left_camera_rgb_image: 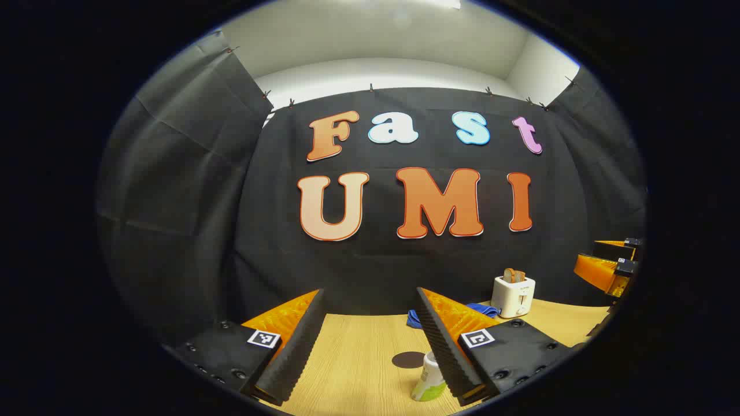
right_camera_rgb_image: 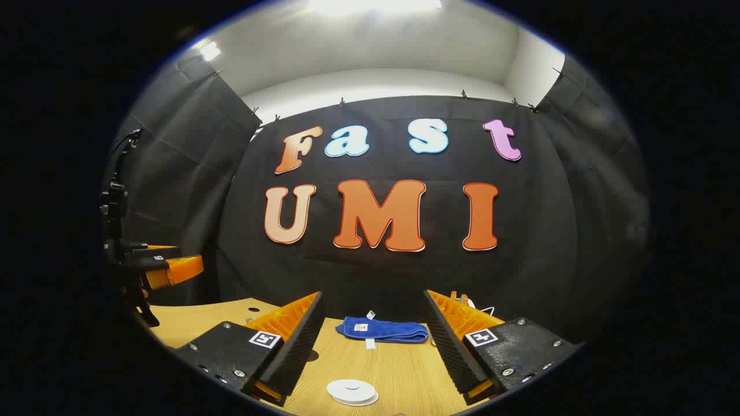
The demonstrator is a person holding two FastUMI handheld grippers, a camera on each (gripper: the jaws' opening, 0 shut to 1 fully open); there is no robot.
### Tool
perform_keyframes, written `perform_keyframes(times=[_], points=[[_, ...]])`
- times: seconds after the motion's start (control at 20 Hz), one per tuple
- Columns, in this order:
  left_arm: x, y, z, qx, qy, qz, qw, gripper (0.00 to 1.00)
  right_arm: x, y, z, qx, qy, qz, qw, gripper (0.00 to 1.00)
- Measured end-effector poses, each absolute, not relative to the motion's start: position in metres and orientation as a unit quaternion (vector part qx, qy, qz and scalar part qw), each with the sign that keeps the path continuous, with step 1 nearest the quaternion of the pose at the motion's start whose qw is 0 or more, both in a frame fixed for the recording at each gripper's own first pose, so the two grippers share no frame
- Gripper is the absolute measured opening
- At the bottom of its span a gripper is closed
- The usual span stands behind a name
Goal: Open the teacup lid with one hand, grasp the water bottle and pour water into the teacup with the other hand; after pouring, place the water bottle on the coaster and then close the teacup lid.
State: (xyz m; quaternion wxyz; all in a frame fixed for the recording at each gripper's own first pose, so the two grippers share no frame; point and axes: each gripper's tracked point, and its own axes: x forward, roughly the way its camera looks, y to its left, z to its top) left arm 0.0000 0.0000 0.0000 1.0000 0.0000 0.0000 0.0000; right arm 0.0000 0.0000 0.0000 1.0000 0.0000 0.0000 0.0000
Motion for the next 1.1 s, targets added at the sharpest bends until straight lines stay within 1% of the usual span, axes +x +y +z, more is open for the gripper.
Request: perform_keyframes(times=[0.2, 0.3, 0.7, 1.1], points=[[0.0, 0.0, 0.001, -0.006, -0.004, -0.003, 1.0, 0.98, 0.0, 0.004, 0.001, 0.0, 0.0, 0.001, 1.0, 0.99], [-0.001, -0.002, -0.006, -0.017, 0.005, -0.008, 1.0, 0.98, -0.001, 0.01, -0.001, 0.01, 0.003, 0.011, 1.0, 1.0], [-0.004, 0.004, -0.003, -0.009, 0.003, 0.003, 1.0, 0.98, -0.002, 0.007, -0.007, 0.003, 0.007, 0.005, 1.0, 1.0], [-0.006, -0.003, -0.012, -0.016, 0.014, -0.006, 1.0, 0.98, 0.0, 0.011, -0.046, -0.007, 0.05, 0.012, 0.999, 1.0]])
